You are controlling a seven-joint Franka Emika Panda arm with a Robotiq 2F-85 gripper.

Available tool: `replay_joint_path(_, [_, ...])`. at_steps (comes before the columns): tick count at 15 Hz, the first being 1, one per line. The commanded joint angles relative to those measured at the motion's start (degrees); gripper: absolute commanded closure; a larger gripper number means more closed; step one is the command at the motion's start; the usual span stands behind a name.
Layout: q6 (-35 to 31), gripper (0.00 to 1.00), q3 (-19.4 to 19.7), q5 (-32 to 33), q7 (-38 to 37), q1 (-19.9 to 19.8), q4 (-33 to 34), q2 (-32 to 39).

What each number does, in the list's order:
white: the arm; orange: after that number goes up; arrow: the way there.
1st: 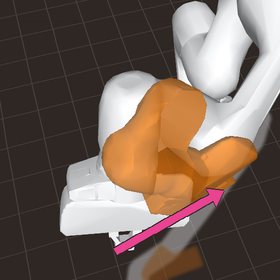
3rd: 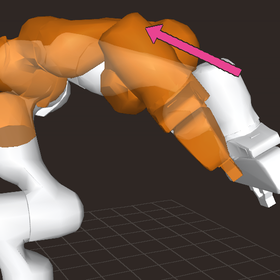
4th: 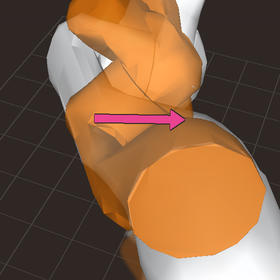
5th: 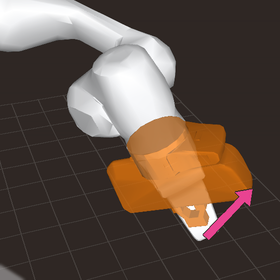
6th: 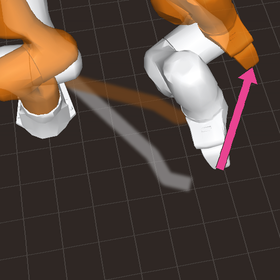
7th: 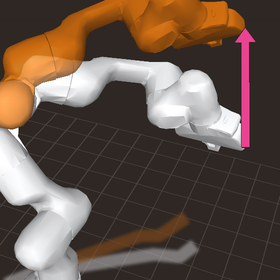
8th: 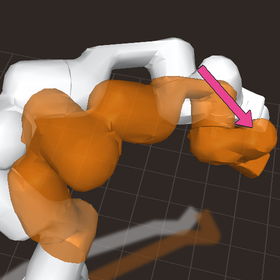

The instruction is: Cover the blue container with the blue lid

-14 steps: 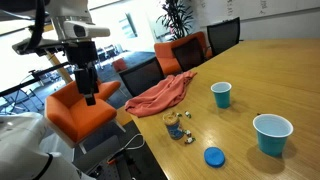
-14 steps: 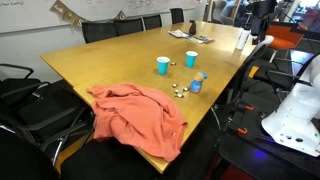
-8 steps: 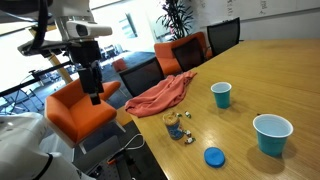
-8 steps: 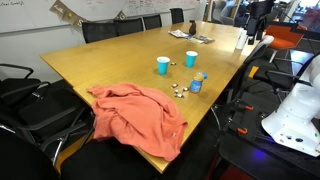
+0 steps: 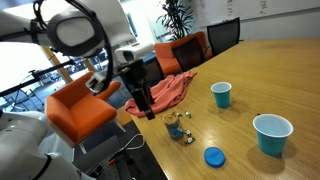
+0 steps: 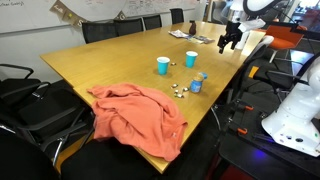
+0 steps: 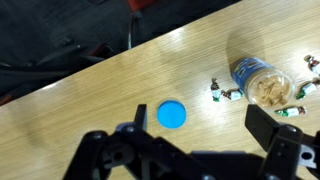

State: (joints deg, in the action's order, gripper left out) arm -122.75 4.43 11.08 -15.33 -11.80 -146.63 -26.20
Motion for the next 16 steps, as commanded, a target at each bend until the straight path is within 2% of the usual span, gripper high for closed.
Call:
replay_joint_path(1, [-11.8,0.00,2.6,-0.1,-0.2,-2.4,1.7,11.5])
replay_joint_path(4, [-17.9,0.00,4.9,-1.0,1.3,-2.8,3.8,18.8])
replay_joint_path(5, [-16.3,0.00,4.4,-0.2,0.4,-2.3,1.0,14.5])
replay_joint_path(9, [-16.9,0.00,4.8,-0.2,0.4,-2.2,1.5,16.5])
replay_joint_path(12, [-26.1,0.00,4.8,-0.6,-4.9,-2.6,1.5,21.8])
replay_joint_path(16, [-33.0,0.00,6.5,-1.1,-9.6,-2.7,3.9,30.8])
